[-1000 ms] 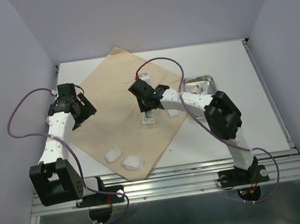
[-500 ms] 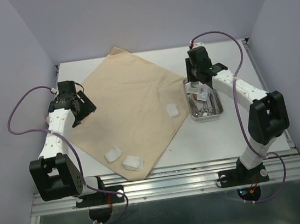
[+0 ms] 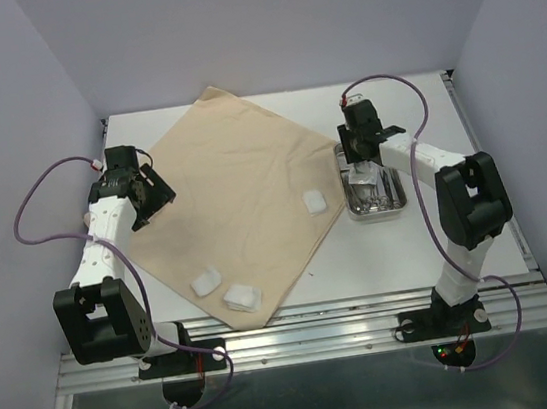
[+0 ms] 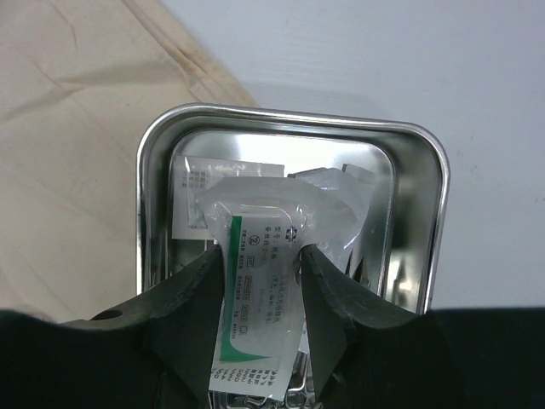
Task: Prepare the surgical pack
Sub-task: Place the medical item in the container, then adjust the medical item in the surgical kit.
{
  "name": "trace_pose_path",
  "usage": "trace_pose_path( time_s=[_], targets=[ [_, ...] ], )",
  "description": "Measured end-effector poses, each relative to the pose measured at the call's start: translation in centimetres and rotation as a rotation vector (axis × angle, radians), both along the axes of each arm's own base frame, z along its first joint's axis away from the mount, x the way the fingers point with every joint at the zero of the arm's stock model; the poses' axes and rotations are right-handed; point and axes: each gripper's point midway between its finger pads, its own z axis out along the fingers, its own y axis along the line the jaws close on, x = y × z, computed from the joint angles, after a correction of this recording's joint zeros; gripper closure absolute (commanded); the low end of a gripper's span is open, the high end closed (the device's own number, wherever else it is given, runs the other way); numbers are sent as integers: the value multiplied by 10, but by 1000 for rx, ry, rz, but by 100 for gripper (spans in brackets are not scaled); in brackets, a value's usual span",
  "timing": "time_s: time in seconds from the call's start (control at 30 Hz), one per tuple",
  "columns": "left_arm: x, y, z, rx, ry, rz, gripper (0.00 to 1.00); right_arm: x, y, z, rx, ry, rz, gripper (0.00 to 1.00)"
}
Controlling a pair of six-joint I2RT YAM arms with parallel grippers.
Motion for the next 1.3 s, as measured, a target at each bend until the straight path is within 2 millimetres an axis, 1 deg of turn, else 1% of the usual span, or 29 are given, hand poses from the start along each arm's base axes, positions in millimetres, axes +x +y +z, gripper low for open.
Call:
trace_pose_path(
  time_s=[0.07, 0.13, 0.2, 0.23, 0.27, 0.3, 0.4, 0.53, 0.6, 0.67, 0.7, 0.73, 0.77, 0.8, 0.83, 0.9, 1.0, 1.1, 1.17, 1.2, 1.23, 1.27, 1.3],
  targets=[
    [0, 0, 0, -1, 0, 3, 16, 3, 1, -11, -7, 12, 4, 53],
    [0, 0, 0, -2, 0, 6, 16, 5, 2, -19, -10, 20, 8, 48],
    [0, 0, 0, -3, -1, 7, 16, 6, 2, -25, -18, 29, 17, 40],
    [0, 0, 0, -3, 0, 7, 16, 7, 3, -28, -22, 32, 23, 34],
    [0, 0, 0, -3, -1, 8, 16, 8, 3, -29, -26, 30, 32, 26],
    [0, 0, 0, -3, -1, 10, 16, 10, 4, -28, -24, 26, 38, 23],
    [0, 0, 0, -3, -1, 11, 16, 13, 7, -26, -19, 11, 52, 18],
    [4, 1, -2, -1, 11, 15, 16, 14, 9, -25, -10, 5, 56, 18],
    [12, 2, -1, 2, 20, 17, 16, 14, 8, -24, -5, 1, 48, 22],
    [21, 3, 1, 4, 16, 18, 16, 13, 8, -21, 5, -5, 35, 31],
    [26, 3, 3, 5, 13, 18, 16, 11, 7, -20, 13, -7, 26, 43],
    [30, 4, 5, 7, 7, 17, 16, 9, 6, -18, 18, -9, 19, 51],
    [32, 4, 7, 8, 3, 16, 16, 6, 5, -16, 31, -13, 6, 66],
    [35, 5, 9, 12, 0, 17, 16, 6, 4, -15, 37, -17, 0, 73],
    [36, 6, 10, 15, -2, 18, 16, 4, 3, -12, 49, -22, -12, 78],
    [41, 8, 14, 24, -5, 21, 16, 2, 2, -8, 73, -30, -32, 85],
    [48, 11, 13, 38, -2, 27, 16, -4, 2, -2, 103, -42, -51, 88],
    [51, 16, 5, 48, 25, 39, 16, -13, 2, 0, 133, -39, -65, 87],
    [51, 24, -4, 56, 51, 58, 18, -20, 3, -1, 155, -31, -70, 77],
    [51, 32, -10, 65, 72, 79, 20, -25, 4, -1, 167, -26, -71, 73],
    [51, 35, -12, 70, 80, 89, 21, -30, 4, 0, 180, -21, -75, 71],
    [52, 45, -18, 83, 94, 112, 22, -35, 5, 3, 197, -24, -74, 67],
    [51, 52, -22, 97, 108, 129, 23, -37, 6, 6, 210, -28, -67, 66]
  ],
)
